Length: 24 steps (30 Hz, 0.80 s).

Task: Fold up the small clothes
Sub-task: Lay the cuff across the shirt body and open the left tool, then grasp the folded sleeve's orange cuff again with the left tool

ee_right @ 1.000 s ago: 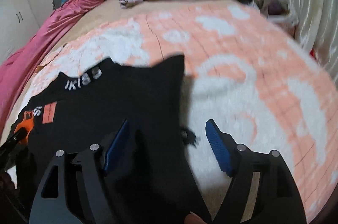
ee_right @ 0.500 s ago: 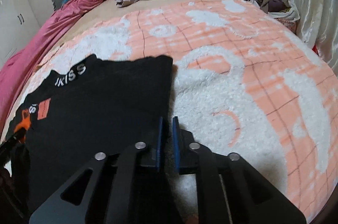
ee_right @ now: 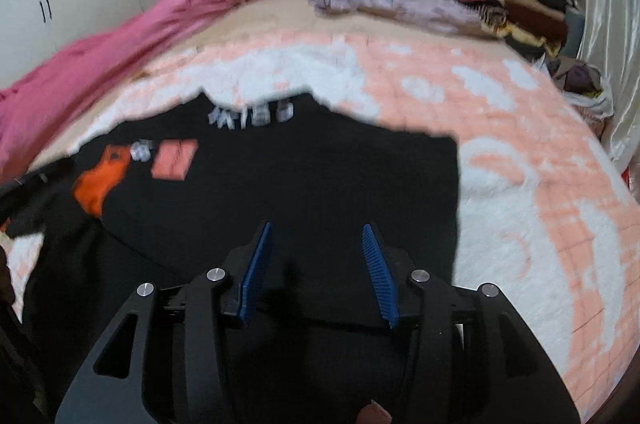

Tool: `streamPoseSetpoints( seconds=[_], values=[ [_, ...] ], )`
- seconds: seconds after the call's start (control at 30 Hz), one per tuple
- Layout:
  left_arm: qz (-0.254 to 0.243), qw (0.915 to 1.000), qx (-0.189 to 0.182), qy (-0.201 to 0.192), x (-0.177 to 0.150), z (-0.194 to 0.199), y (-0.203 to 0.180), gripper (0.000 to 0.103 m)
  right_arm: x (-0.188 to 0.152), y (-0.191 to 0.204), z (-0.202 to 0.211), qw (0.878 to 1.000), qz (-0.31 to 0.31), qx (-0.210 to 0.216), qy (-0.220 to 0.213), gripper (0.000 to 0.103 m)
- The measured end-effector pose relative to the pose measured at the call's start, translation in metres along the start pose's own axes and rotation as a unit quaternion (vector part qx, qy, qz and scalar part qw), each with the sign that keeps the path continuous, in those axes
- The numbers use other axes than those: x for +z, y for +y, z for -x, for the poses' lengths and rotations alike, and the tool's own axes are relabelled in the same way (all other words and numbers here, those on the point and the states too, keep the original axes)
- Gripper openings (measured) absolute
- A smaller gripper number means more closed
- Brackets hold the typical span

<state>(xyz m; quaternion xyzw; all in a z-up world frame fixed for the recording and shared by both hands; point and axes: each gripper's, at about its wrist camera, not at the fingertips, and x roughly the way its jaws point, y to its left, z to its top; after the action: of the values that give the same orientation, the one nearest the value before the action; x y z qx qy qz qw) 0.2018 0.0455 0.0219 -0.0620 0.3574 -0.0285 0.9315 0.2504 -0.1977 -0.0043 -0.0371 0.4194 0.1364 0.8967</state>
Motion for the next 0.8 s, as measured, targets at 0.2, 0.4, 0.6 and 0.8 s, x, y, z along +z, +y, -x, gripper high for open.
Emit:
streamPoseSetpoints(
  seconds=[0.2, 0.4, 0.6, 0.8],
  values=[
    [-0.011, 0.9967, -0.002, 0.080, -0.019, -0.044, -0.003, 0.020, -0.014, 0.001, -0.015, 0.999, -0.005, -0.004, 0.034, 0.049],
    [-0.007, 0.9974, -0.007, 0.072, -0.013, -0.028, -0.001, 0.033, -0.016, 0.008, 0.008, 1.000, -0.007, 0.016, 0.009, 0.064],
    [0.000, 0.9992, 0.001, 0.040, -0.006, -0.002, 0.007, 0.055, -0.016, 0.021, 0.036, 0.999, -0.008, 0.031, -0.017, 0.074],
    [0.015, 0.9992, 0.034, 0.013, -0.002, 0.017, 0.027, 0.073, -0.010, 0.043, 0.052, 0.998, 0.009, 0.040, -0.041, 0.084]
  ],
)
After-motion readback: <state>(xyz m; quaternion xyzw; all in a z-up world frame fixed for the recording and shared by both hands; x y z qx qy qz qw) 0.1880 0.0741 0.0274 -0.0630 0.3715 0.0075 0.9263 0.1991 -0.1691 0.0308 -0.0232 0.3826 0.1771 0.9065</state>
